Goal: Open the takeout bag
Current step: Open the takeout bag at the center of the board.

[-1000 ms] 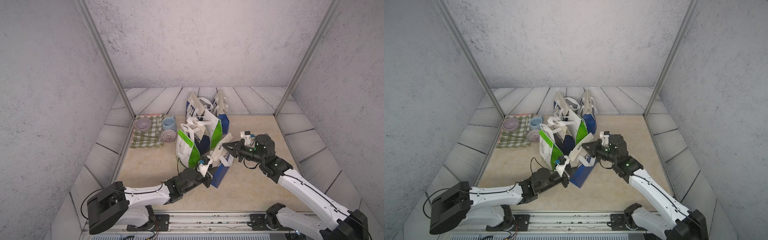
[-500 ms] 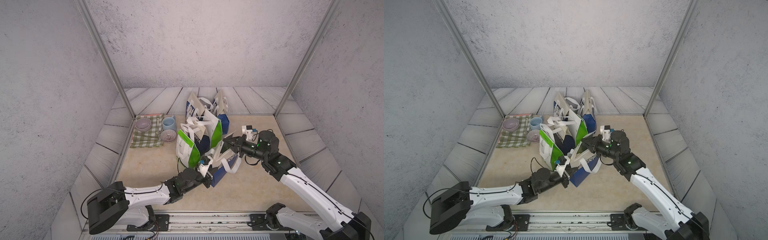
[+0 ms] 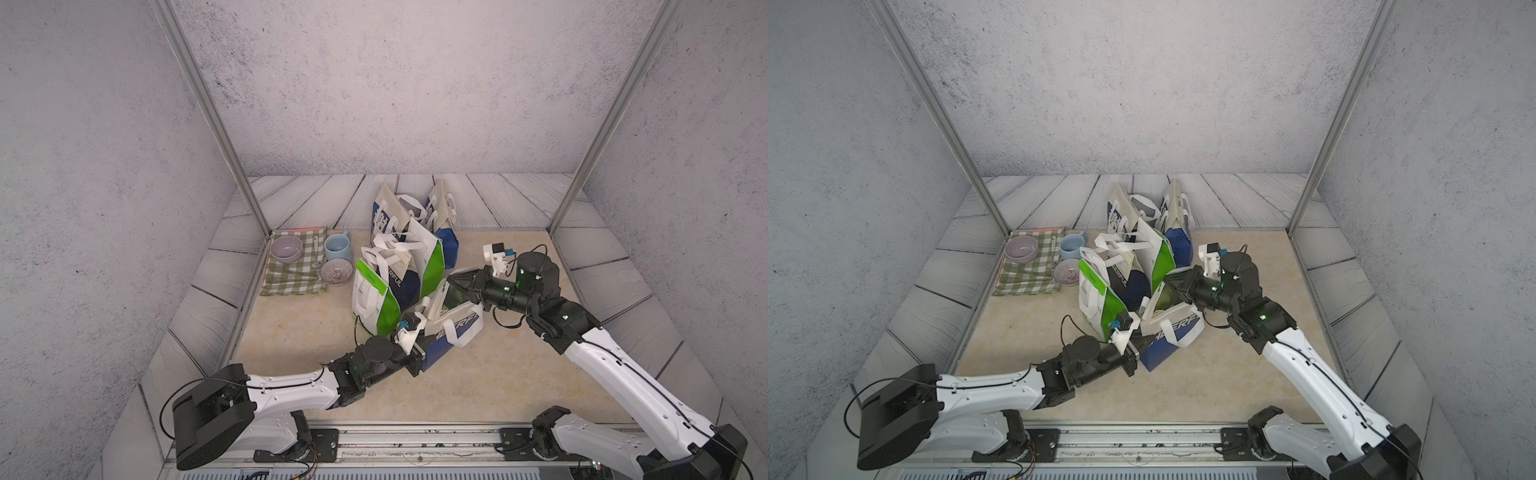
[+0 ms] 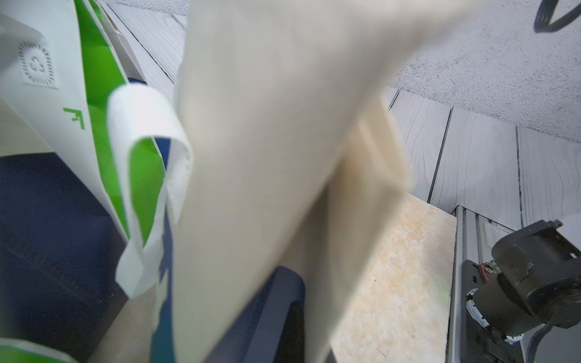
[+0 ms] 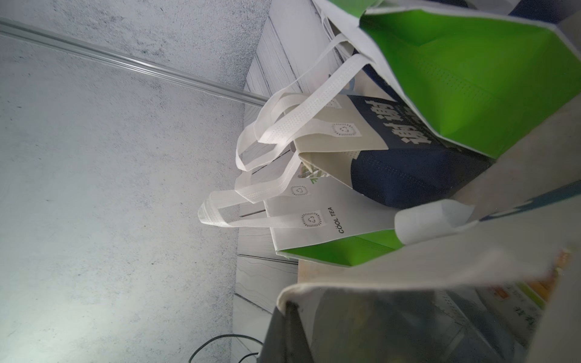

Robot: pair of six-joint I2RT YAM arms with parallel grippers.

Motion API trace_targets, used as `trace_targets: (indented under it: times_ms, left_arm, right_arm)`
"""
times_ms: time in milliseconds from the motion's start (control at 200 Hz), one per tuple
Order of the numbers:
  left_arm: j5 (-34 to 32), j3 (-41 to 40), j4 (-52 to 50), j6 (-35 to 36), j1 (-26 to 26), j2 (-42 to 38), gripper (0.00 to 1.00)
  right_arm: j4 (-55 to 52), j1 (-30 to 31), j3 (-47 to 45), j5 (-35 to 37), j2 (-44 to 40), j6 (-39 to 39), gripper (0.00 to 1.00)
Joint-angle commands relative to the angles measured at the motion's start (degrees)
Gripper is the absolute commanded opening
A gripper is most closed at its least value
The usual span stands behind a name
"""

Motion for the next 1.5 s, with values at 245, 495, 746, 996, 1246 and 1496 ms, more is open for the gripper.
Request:
trace_targets:
  times_ms: [245,495,746,996,1246,1496]
  left_arm:
    - [1.6,-0.2,-4.9,1.6,-0.2,-2.5,0.00]
    - [2.6,0.6,-10.0,2.7,-0.2,-6.3,0.00]
    - [4.3,1.9,-19.9,6.4,0.1,-11.3,0.00]
    - [4.8,1.6,-23.0,6.1,0.6,-14.2,0.00]
    - [5.4,2.0,-26.2,5.7,0.7,-16.3,0.00]
    - [5.1,2.4,-29.7,5.1,0.9,-18.8,0.17]
  right_arm:
    - [-7.5,-3.4,9.6,-2.5,2.4,-17.5,0.42]
    - [-20.8,-4.0,17.0,5.0,-1.6,-42.7,0.60]
    - [-32.4,-3.9,19.4,3.6,-4.5,-69.3,0.61]
    - [-43.4,-1.5,23.3,3.7,-0.1,-91.7,0.69]
    - [-55.6,1.6,31.1,3.5,8.6,-110.2,0.82]
    - [-57.9,3.9,37.2,6.2,16.8,-115.7,0.87]
